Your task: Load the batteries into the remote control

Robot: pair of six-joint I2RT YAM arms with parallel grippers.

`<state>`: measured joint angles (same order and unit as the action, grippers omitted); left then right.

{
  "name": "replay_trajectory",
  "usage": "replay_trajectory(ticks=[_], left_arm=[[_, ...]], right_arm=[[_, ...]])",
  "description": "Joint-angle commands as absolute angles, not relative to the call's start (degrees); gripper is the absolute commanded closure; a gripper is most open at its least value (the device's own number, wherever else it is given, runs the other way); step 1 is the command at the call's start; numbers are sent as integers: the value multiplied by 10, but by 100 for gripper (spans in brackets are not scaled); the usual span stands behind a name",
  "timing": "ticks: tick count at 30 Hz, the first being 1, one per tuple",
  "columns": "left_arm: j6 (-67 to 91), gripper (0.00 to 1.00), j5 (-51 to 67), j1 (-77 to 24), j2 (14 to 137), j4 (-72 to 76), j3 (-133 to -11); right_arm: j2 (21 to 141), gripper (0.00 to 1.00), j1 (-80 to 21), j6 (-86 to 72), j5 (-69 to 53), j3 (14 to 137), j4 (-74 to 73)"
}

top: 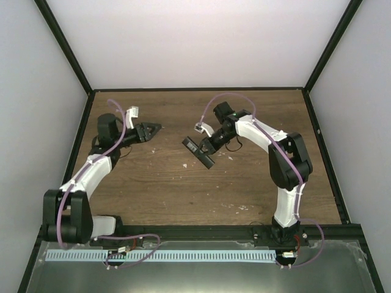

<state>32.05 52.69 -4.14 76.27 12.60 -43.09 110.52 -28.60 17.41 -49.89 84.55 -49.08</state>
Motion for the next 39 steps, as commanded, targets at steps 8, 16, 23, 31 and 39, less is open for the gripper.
replay_trajectory(ticks=[8,16,23,31,39], left_arm=[[215,43,193,-39,646,-76,-455],[213,43,179,-39,642,-87,-450],[219,43,183,-38,646,-81,-441],[221,43,175,-39,639,-82,-438],[222,43,167,-38,630,-88,-435]], right_arm=[[1060,99,-271,15,67,833,-443],[1090,99,-271,-32,227,821,-442],[1099,99,-273,-47,294,775,-416],[1116,99,-274,-51,321,744,-389],[1122,81,-276,-53,315,721,-368]])
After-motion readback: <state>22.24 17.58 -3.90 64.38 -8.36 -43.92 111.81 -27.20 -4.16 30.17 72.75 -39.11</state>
